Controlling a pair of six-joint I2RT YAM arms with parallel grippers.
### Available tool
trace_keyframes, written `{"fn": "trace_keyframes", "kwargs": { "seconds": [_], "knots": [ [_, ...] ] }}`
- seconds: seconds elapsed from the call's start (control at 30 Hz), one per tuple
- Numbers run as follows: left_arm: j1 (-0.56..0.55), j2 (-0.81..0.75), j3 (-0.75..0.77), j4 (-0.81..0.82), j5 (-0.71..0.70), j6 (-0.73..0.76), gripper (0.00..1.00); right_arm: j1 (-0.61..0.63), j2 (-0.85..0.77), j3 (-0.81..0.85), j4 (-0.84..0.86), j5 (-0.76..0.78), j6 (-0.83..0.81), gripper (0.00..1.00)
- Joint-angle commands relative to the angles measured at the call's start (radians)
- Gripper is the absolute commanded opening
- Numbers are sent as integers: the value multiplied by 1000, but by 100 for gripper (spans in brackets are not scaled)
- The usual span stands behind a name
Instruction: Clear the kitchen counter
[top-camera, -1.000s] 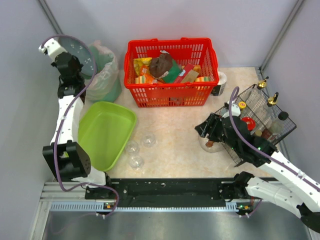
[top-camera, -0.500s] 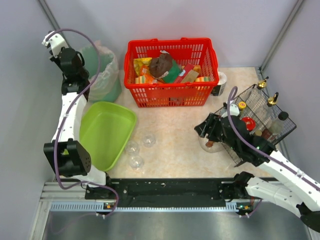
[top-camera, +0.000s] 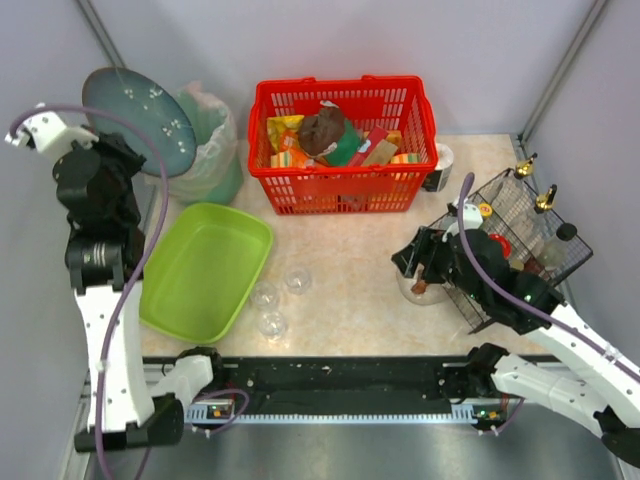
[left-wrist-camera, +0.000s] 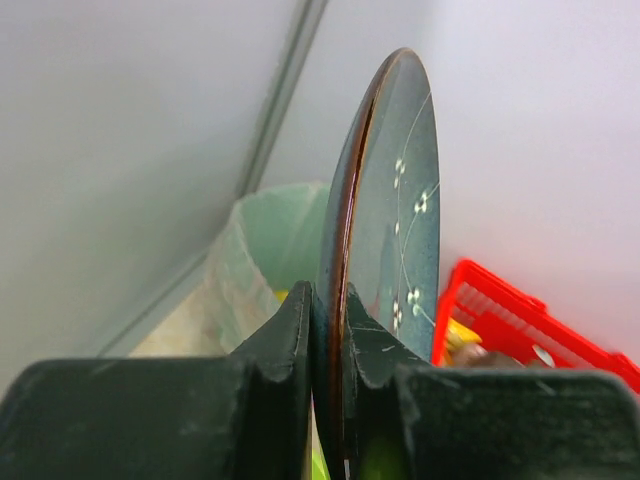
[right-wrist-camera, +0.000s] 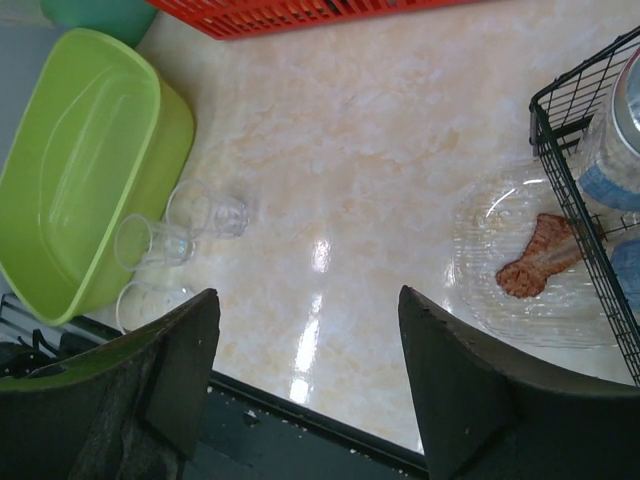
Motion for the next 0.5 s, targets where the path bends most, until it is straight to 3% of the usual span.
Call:
{"fn": "trace_keyframes", "kwargs": {
  "seconds": [0.0, 0.17, 0.47],
  "knots": [
    [1, -172, -56, -58, 188, -132, 0, -11, 24, 104, -74, 1, -37, 73],
    [0, -293, -106, -249, 167, -134, 0, -11, 28, 92, -78, -46, -27, 84],
    [1, -409, -365, -383, 179, -203, 0, -11, -67, 27, -69, -35, -28, 85]
  ]
}}
